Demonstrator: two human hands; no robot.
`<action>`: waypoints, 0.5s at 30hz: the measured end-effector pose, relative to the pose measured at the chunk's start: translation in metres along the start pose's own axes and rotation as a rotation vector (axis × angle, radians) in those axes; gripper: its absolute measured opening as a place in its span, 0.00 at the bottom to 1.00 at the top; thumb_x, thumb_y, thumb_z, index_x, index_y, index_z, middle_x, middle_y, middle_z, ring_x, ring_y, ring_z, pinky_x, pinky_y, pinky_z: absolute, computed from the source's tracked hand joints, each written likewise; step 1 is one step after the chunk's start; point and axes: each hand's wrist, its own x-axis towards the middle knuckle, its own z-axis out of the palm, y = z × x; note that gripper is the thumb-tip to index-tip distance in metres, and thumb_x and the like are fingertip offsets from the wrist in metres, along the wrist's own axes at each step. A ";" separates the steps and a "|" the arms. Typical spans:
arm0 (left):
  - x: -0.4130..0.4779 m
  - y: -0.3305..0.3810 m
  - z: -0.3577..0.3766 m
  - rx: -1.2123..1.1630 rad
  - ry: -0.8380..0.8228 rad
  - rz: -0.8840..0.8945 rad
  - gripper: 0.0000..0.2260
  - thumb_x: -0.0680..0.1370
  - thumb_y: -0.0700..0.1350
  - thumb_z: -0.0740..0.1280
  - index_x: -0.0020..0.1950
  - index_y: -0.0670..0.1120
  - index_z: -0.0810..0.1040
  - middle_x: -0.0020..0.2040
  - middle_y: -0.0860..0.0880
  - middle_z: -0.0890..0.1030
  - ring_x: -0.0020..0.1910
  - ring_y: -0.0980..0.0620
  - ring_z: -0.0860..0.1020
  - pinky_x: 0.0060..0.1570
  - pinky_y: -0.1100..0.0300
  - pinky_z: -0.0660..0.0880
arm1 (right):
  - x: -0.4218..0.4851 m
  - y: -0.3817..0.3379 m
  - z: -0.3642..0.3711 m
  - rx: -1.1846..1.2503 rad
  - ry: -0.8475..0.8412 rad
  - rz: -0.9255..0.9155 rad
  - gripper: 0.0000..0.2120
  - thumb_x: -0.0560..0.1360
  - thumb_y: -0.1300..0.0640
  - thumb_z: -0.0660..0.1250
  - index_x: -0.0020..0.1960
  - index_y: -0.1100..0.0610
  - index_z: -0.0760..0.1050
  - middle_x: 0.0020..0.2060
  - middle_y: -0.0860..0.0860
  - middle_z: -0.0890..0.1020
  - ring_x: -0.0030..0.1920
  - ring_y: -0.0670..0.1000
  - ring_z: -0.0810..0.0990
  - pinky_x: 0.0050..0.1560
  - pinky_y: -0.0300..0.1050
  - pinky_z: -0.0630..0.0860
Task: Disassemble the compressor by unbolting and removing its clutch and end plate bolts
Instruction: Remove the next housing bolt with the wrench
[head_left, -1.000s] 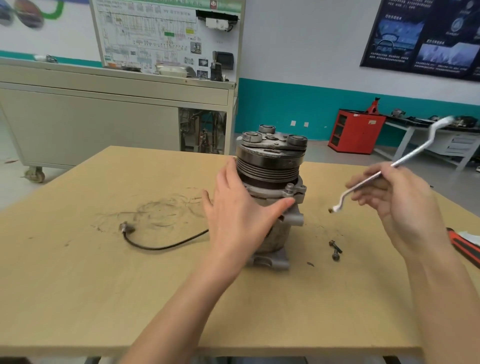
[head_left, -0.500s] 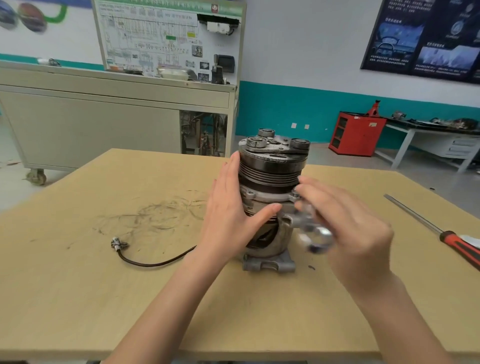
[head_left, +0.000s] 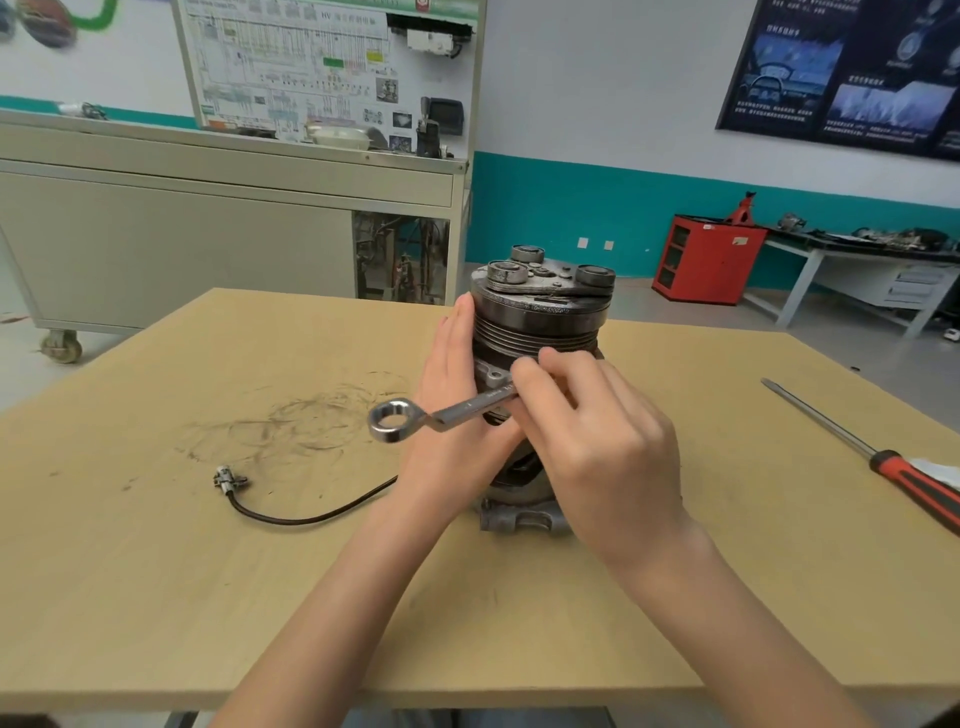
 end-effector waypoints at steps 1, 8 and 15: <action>0.001 0.001 -0.001 0.005 -0.002 0.001 0.39 0.75 0.46 0.72 0.78 0.44 0.51 0.78 0.45 0.59 0.77 0.49 0.56 0.74 0.44 0.59 | 0.000 0.000 0.001 -0.010 0.004 0.010 0.03 0.75 0.64 0.69 0.45 0.63 0.82 0.36 0.58 0.81 0.34 0.56 0.81 0.33 0.43 0.77; 0.000 -0.002 0.001 0.009 0.003 0.026 0.40 0.74 0.47 0.72 0.78 0.44 0.51 0.78 0.46 0.58 0.77 0.50 0.57 0.74 0.46 0.59 | -0.005 0.004 0.007 0.088 0.092 0.053 0.13 0.80 0.59 0.62 0.45 0.65 0.81 0.37 0.58 0.82 0.36 0.56 0.81 0.36 0.43 0.77; -0.005 -0.018 0.002 0.028 0.023 0.115 0.39 0.72 0.58 0.68 0.78 0.49 0.54 0.76 0.50 0.61 0.76 0.54 0.58 0.74 0.54 0.59 | -0.018 0.019 0.024 0.406 0.249 0.181 0.20 0.80 0.56 0.58 0.44 0.70 0.80 0.39 0.61 0.82 0.39 0.58 0.83 0.45 0.43 0.78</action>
